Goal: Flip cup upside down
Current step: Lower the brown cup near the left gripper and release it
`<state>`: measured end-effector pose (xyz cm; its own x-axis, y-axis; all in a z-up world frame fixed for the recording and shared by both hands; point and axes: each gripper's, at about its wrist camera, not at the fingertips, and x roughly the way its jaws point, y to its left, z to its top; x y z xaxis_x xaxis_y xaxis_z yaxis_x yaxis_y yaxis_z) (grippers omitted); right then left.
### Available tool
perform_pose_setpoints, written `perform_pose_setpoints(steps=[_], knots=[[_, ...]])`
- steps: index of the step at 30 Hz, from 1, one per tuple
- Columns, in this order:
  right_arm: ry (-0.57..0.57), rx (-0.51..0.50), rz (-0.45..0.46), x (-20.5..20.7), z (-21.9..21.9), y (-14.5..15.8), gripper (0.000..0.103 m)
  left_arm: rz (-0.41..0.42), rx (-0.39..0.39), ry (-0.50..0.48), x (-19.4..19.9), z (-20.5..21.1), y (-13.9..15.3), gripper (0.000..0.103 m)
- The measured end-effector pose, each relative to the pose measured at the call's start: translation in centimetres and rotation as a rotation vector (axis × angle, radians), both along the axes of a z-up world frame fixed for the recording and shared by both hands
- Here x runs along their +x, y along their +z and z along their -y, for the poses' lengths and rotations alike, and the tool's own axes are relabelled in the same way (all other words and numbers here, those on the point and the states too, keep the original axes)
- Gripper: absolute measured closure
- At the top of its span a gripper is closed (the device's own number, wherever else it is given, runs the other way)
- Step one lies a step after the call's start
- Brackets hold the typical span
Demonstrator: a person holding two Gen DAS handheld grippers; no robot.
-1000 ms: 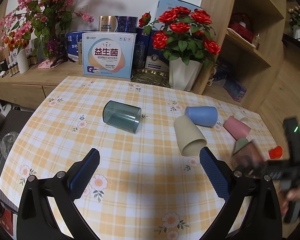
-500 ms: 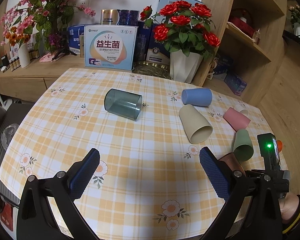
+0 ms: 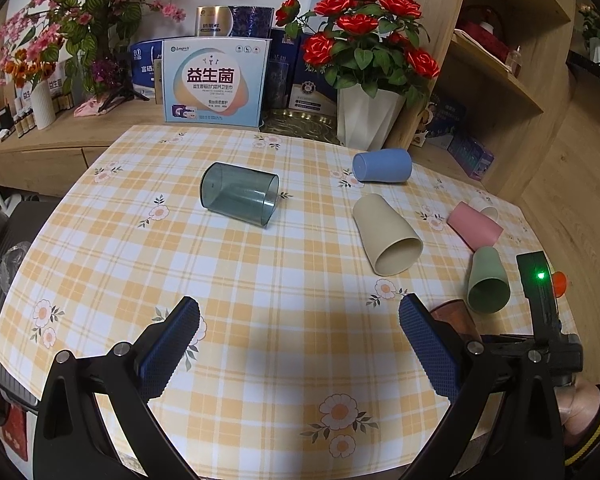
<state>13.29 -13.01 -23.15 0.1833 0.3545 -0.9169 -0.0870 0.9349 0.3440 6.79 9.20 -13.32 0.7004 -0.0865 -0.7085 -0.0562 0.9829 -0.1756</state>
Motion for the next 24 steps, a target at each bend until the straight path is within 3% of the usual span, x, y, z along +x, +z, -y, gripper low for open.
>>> perform_pose_setpoints(steps=[7, 8, 9, 19, 24], knots=[[0.014, 0.011, 0.102, -0.7, 0.5, 3.2, 0.031, -0.001, 0.003, -0.007, -0.1, 0.3, 0.1, 0.006], [0.015, 0.012, 0.119, -0.9, 0.7, 3.8, 0.028, -0.003, 0.001, -0.009, -0.1, 0.4, 0.2, 0.006], [0.016, 0.013, 0.139, -1.0, 0.8, 4.3, 0.014, -0.003, -0.001, -0.011, -0.2, 0.5, 0.2, 0.006], [-0.032, -0.004, 0.298, -3.1, 5.3, 8.0, 0.013, -0.028, -0.009, -0.048, 0.1, 2.2, 0.3, 0.006], [-0.118, -0.097, 0.325, -3.4, 8.2, 8.2, 0.013, -0.062, -0.025, -0.073, 0.7, 3.5, 0.0, 0.006]])
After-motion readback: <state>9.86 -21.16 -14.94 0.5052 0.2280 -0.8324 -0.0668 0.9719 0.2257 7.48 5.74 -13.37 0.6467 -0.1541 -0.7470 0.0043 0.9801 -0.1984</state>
